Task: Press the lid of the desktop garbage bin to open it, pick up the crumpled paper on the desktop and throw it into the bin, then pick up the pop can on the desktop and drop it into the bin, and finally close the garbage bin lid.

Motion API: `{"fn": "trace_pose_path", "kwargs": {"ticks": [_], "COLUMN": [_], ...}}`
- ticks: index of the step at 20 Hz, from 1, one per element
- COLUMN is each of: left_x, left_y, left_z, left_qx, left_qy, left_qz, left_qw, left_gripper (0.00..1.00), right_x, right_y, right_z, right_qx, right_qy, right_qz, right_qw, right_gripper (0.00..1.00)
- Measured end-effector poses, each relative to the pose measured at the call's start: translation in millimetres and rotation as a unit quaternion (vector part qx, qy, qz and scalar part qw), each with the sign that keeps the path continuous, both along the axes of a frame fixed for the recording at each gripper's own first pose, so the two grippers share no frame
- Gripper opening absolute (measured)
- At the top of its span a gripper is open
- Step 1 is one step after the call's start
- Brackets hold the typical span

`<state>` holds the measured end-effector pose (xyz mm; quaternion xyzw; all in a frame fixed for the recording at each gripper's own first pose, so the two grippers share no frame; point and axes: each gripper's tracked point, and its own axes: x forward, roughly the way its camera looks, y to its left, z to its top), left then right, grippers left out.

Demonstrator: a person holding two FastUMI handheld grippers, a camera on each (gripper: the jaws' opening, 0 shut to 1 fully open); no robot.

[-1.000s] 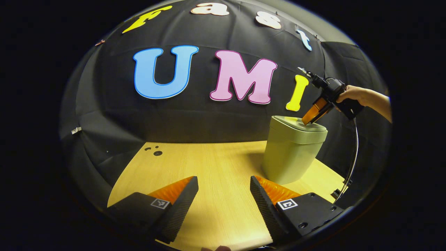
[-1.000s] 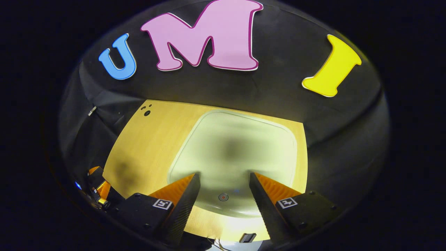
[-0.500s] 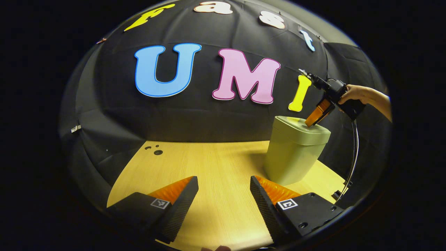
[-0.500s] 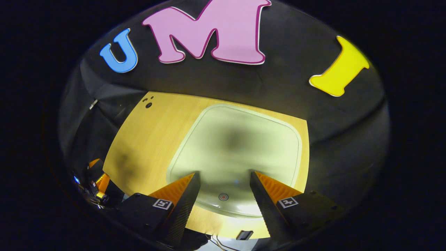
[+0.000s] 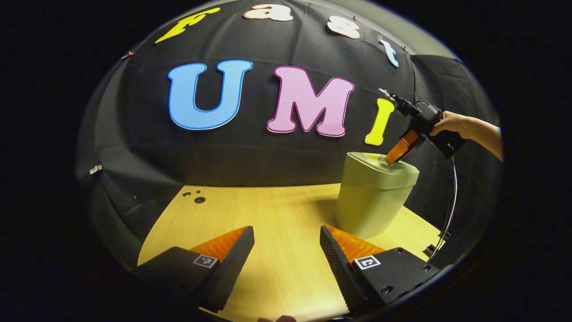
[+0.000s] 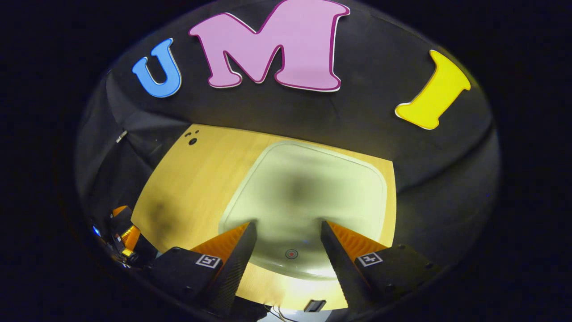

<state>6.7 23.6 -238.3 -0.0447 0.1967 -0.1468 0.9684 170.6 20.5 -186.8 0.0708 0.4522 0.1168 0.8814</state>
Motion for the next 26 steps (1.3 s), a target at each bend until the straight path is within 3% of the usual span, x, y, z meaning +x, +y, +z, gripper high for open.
{"fn": "trace_pose_path", "kwargs": {"ticks": [10,11,12,18,26], "left_x": [3,6,10,19,12], "left_y": [-22,-23,-25,-47,-60], "left_z": [9,10,13,38,79], "left_qx": [-0.02,-0.019,-0.02,-0.017,0.018], "left_qy": [-0.001,-0.004,-0.007,-0.03,-0.074], "left_qz": [-0.009,-0.006,-0.003,0.008,0.048], "left_qw": [1.0,1.0,1.0,0.999,0.996], "left_gripper": [0.95,0.95,0.95,0.95,0.95], "right_x": [-17,-21,-28,-70,-118], "right_y": [7,10,14,27,41], "right_z": [78,83,85,94,96], "right_qx": [0.034,0.036,0.039,0.054,0.093], "right_qy": [-0.154,-0.167,-0.174,-0.218,-0.278], "right_qz": [-0.042,-0.04,-0.035,0.007,0.062], "right_qw": [0.987,0.985,0.983,0.974,0.954], "right_gripper": [0.94,0.89,0.94,0.94,0.94]}}
